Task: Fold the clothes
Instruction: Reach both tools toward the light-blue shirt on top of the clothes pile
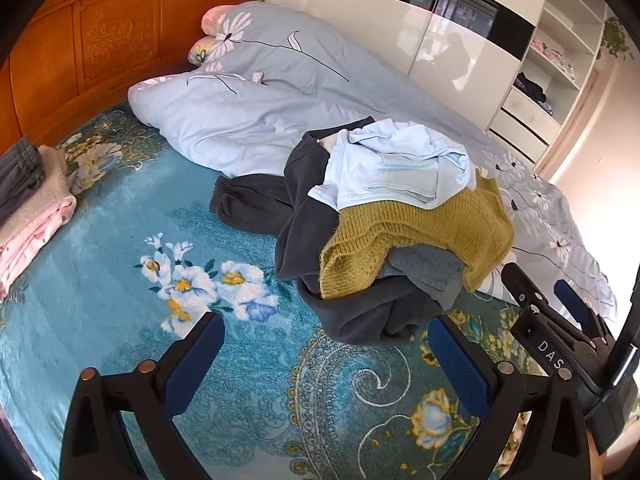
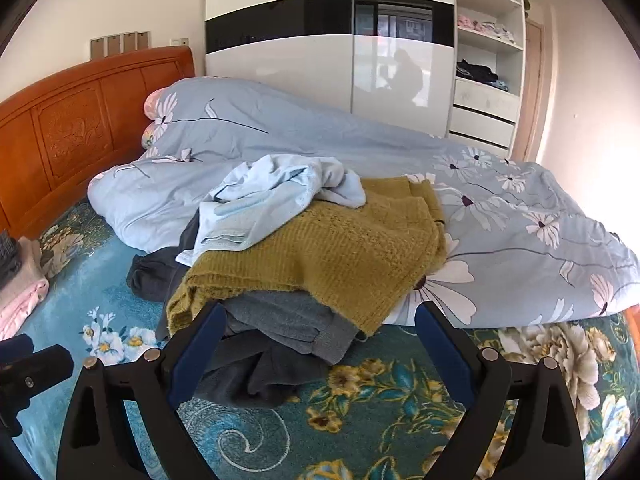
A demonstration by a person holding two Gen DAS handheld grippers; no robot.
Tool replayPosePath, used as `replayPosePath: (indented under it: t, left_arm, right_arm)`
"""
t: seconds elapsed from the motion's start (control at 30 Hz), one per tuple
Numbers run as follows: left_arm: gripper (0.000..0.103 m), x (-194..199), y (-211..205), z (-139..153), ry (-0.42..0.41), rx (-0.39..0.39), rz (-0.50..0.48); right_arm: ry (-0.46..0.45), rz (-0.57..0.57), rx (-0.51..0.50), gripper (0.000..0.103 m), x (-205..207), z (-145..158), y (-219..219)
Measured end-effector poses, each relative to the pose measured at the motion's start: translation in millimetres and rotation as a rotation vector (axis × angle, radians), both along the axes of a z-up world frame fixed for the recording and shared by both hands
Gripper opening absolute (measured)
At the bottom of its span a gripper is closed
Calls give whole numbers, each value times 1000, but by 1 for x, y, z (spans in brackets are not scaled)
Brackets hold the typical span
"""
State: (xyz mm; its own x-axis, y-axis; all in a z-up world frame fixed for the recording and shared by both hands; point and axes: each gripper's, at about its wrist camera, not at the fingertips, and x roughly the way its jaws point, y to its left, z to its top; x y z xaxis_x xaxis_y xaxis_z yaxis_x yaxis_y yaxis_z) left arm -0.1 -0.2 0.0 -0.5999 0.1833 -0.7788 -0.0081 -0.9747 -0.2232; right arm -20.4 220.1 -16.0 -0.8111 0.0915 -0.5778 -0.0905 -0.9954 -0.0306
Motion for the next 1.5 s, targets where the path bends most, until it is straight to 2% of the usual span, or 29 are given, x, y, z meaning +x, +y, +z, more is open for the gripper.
replayPosePath:
  t: [0.1,0.17,0.23,0.4,0.63,0.9,1.17,1.5]
  left_arm:
    - [103,-1,-3,-3,26,13,-16]
    - [103,8,-7,0,87,31,27]
    - [103,11,-3,2,109,14,50]
    - [103,-2,-5,0,116,-32,36]
    - [103,-27,-6,-11,99,-67,28]
    - [103,-49,-5,-24,51,-106,29]
    - [103,-56,-12,-23,48,-83,38]
    - [103,-60,-20,-25,41,-70,52]
  right_arm:
    - [-27,4,-55,96,0,-1,-3]
    - [-40,-6,-79,96,2,-1,-4]
    - [-63,-5,-90,96,-6,-7,1]
    - [-88,-9,-89,96,-24,-19,3]
    - [-123,24,-10,96,-57,-26,-18]
    - [-102,84,44,96,-71,-20,-42]
    - [-116,113,85,96,-77,-20,-59]
    - [-133,131,85,96,-82,-21,-69]
